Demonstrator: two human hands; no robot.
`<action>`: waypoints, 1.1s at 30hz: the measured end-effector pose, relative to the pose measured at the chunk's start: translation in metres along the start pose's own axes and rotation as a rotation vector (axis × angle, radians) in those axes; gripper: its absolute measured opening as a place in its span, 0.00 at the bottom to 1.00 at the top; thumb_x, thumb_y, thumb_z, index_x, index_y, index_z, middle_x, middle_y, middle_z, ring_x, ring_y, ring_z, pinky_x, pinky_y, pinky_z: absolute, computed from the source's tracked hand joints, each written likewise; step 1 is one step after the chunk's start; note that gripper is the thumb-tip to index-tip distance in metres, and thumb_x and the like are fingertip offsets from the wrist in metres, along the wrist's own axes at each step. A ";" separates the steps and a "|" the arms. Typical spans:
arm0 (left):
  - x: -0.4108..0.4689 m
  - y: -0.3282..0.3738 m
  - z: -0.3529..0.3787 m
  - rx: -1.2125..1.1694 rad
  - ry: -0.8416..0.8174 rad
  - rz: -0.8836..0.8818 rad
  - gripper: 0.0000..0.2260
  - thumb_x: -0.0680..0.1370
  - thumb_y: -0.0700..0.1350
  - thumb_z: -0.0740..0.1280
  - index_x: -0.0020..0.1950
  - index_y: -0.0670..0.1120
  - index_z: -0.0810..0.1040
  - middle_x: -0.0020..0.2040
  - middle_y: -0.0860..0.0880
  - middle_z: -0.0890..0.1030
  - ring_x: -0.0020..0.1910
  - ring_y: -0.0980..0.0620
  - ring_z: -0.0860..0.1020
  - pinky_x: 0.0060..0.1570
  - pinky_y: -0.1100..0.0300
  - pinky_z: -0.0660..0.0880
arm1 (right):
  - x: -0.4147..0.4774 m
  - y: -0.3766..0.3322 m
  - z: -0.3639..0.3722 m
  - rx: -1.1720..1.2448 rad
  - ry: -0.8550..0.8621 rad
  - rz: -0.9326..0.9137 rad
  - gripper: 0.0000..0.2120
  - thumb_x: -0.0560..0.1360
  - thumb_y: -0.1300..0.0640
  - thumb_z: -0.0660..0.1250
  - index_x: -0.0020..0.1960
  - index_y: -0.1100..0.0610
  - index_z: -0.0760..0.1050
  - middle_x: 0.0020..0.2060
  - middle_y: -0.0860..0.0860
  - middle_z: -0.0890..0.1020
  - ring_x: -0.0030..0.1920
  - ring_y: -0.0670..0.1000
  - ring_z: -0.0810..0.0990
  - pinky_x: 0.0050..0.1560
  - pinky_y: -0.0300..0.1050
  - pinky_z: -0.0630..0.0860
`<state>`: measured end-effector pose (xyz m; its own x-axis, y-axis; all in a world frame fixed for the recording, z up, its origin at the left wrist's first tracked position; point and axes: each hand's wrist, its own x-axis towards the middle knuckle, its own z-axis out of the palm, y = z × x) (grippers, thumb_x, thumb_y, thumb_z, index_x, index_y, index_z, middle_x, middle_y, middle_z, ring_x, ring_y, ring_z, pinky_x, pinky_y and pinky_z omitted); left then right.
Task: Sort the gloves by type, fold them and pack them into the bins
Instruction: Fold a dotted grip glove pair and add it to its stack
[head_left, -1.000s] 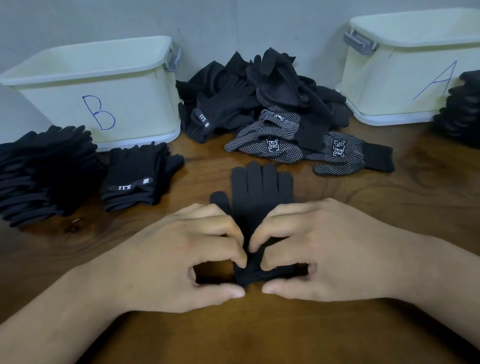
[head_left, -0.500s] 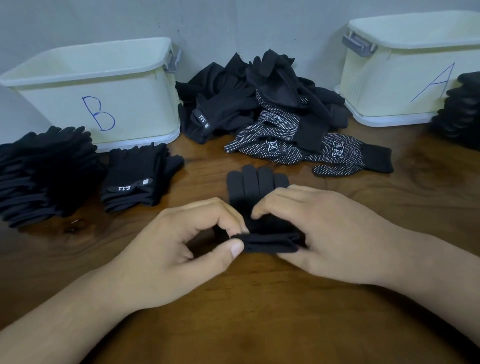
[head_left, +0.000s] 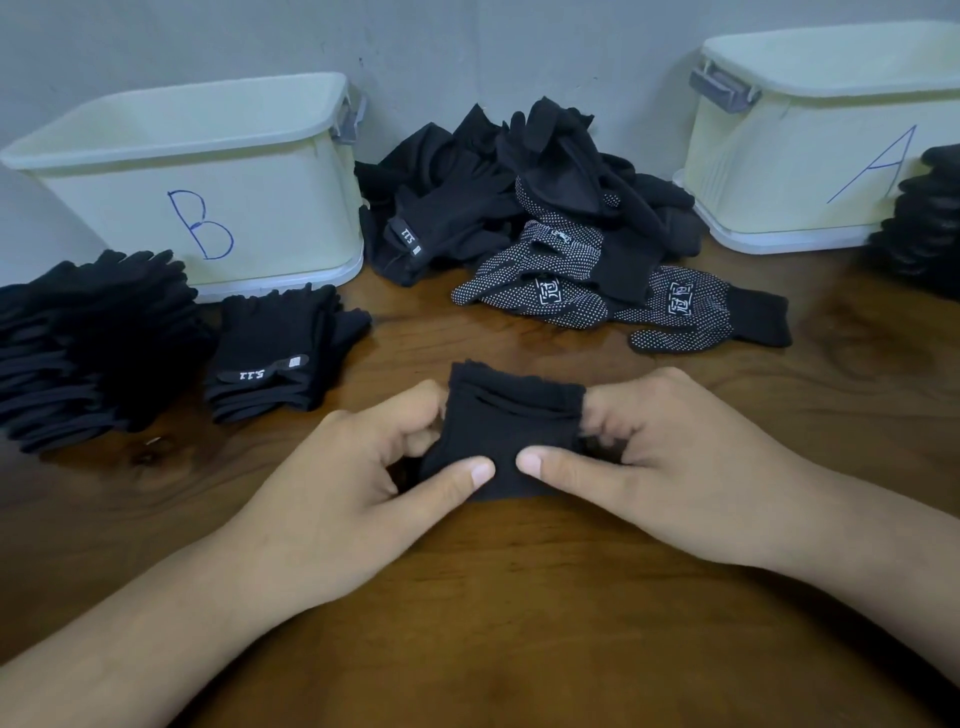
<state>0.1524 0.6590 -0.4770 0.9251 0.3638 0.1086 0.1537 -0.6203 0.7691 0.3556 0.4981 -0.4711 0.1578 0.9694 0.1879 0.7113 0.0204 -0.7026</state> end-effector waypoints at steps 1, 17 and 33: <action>0.000 0.001 0.001 0.003 0.009 -0.019 0.11 0.83 0.55 0.69 0.63 0.52 0.79 0.46 0.54 0.86 0.49 0.51 0.86 0.50 0.46 0.82 | 0.000 0.001 -0.001 0.006 -0.005 0.019 0.11 0.79 0.47 0.74 0.43 0.30 0.81 0.34 0.32 0.82 0.36 0.37 0.81 0.38 0.28 0.72; 0.008 0.011 0.012 -0.101 0.135 -0.223 0.17 0.82 0.52 0.69 0.69 0.64 0.70 0.51 0.61 0.88 0.54 0.60 0.85 0.61 0.51 0.79 | 0.010 0.006 -0.002 0.183 -0.047 0.303 0.33 0.80 0.47 0.74 0.80 0.38 0.62 0.42 0.41 0.89 0.40 0.43 0.86 0.53 0.42 0.78; 0.015 -0.009 0.020 0.305 0.208 -0.076 0.12 0.82 0.58 0.65 0.64 0.65 0.69 0.47 0.59 0.79 0.54 0.58 0.77 0.66 0.52 0.72 | 0.015 0.015 0.008 -0.014 0.129 0.241 0.22 0.81 0.45 0.72 0.71 0.37 0.68 0.37 0.42 0.86 0.35 0.43 0.81 0.42 0.38 0.72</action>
<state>0.1719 0.6560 -0.4956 0.8218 0.5306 0.2075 0.3446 -0.7530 0.5606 0.3629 0.5151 -0.4840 0.4086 0.9069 0.1027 0.6522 -0.2114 -0.7279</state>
